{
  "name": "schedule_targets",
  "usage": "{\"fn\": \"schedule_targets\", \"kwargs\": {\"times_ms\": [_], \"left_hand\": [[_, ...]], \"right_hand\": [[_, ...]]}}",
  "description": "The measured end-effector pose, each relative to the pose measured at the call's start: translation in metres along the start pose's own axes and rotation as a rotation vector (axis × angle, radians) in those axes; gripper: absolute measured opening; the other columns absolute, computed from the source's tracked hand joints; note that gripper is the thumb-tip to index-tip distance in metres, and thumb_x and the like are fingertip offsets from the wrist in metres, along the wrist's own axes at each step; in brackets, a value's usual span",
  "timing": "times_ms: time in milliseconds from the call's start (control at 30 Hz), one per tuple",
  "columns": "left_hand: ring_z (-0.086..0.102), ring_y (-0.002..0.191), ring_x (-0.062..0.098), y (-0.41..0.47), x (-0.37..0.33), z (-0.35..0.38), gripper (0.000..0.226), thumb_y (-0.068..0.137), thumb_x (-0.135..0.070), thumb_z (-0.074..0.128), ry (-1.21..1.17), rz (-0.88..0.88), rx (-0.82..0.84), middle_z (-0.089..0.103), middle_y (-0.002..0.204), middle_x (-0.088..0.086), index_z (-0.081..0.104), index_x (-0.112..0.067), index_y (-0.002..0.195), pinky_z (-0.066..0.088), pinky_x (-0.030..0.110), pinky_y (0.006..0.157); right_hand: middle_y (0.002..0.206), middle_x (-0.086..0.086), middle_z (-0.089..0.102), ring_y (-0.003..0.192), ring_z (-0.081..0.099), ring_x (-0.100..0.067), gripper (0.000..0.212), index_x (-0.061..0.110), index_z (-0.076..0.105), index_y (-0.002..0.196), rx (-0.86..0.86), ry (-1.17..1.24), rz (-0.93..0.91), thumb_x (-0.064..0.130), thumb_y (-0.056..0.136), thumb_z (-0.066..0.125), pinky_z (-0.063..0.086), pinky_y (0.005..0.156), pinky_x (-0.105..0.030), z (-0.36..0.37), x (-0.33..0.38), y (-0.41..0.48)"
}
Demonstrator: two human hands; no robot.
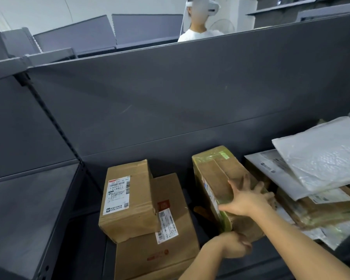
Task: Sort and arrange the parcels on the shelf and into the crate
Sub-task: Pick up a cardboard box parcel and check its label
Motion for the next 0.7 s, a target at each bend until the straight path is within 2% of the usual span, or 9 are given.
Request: {"fn": "schedule_targets", "kwargs": {"times_ms": [100,167,233,300,367,467,533,600,700], "left_hand": [[0.049,0.122,0.023,0.001,0.012,-0.007,0.042,0.096,-0.021,0.049,-0.075,-0.134,0.131,0.048,0.144,0.011,0.052,-0.005,0.135,0.036,0.032,0.104],[0.049,0.124,0.022,0.001,0.027,-0.012,0.042,0.098,-0.020,0.044,-0.131,-0.249,0.157,0.047,0.146,0.009,0.051,-0.005,0.136,0.035,0.031,0.101],[0.047,0.131,0.023,0.001,0.038,-0.019,0.044,0.100,-0.022,0.037,-0.264,-0.331,0.051,0.044,0.148,0.009,0.042,-0.005,0.141,0.036,0.030,0.101],[0.050,0.129,0.024,0.002,0.043,-0.026,0.049,0.100,-0.026,0.034,-0.478,-0.363,-0.156,0.042,0.147,0.009,0.030,-0.007,0.145,0.040,0.030,0.101],[0.048,0.128,0.025,0.004,0.043,-0.028,0.056,0.099,-0.032,0.034,-0.666,-0.352,-0.287,0.040,0.146,0.010,0.021,-0.009,0.149,0.041,0.032,0.102],[0.039,0.134,0.028,0.012,0.037,-0.023,0.057,0.100,-0.038,0.036,-0.893,-0.313,-0.326,0.035,0.150,0.009,0.022,-0.013,0.149,0.036,0.033,0.107],[0.042,0.131,0.027,0.016,0.034,-0.021,0.057,0.099,-0.044,0.037,-0.967,-0.298,-0.321,0.039,0.148,0.008,0.028,-0.015,0.147,0.035,0.033,0.106],[0.050,0.121,0.027,0.017,0.036,-0.023,0.052,0.097,-0.045,0.040,-1.016,-0.263,-0.339,0.050,0.137,0.008,0.038,-0.017,0.140,0.038,0.035,0.102],[0.057,0.109,0.025,0.015,0.042,-0.037,0.042,0.097,-0.043,0.041,-1.158,-0.137,-0.400,0.058,0.123,0.005,0.050,-0.020,0.131,0.040,0.036,0.096]], "right_hand": [[0.159,0.000,-0.015,0.140,0.002,-0.050,0.108,0.048,0.003,0.145,-0.052,0.071,-0.005,0.088,0.054,0.044,0.018,0.105,-0.069,-0.011,-0.014,0.000],[0.160,0.002,-0.007,0.140,0.008,-0.049,0.105,0.051,0.008,0.144,-0.087,0.164,0.004,0.088,0.052,0.043,0.021,0.106,-0.067,-0.021,-0.030,0.000],[0.160,0.001,0.002,0.139,0.015,-0.047,0.102,0.051,0.012,0.144,-0.117,0.267,0.025,0.088,0.053,0.041,0.023,0.107,-0.064,-0.027,-0.049,0.002],[0.159,-0.002,0.009,0.138,0.020,-0.044,0.105,0.047,0.017,0.145,-0.136,0.354,0.047,0.088,0.051,0.039,0.026,0.108,-0.060,-0.031,-0.067,0.004],[0.157,-0.006,0.015,0.138,0.023,-0.041,0.101,0.042,0.022,0.146,-0.151,0.445,0.048,0.084,0.057,0.045,0.027,0.109,-0.058,-0.035,-0.080,0.007],[0.155,-0.009,0.021,0.137,0.028,-0.037,0.090,0.037,0.030,0.144,-0.200,0.534,0.048,0.074,0.066,0.054,0.028,0.110,-0.053,-0.036,-0.092,0.007],[0.153,-0.011,0.024,0.135,0.033,-0.035,0.083,0.033,0.033,0.144,-0.210,0.616,0.047,0.066,0.072,0.058,0.032,0.105,-0.048,-0.036,-0.098,0.004],[0.150,-0.011,0.027,0.132,0.037,-0.033,0.078,0.029,0.035,0.144,-0.226,0.710,0.018,0.056,0.076,0.062,0.036,0.100,-0.044,-0.036,-0.104,0.002],[0.150,-0.008,0.029,0.131,0.039,-0.029,0.078,0.028,0.034,0.144,-0.249,0.838,-0.037,0.054,0.077,0.063,0.037,0.101,-0.046,-0.038,-0.113,-0.004]]}}
Point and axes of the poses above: each hand's wrist, its own y-axis towards the middle knuckle, its own z-axis out of the palm, x = y × z, the point moved 5 cm from there along y, towards the middle knuckle
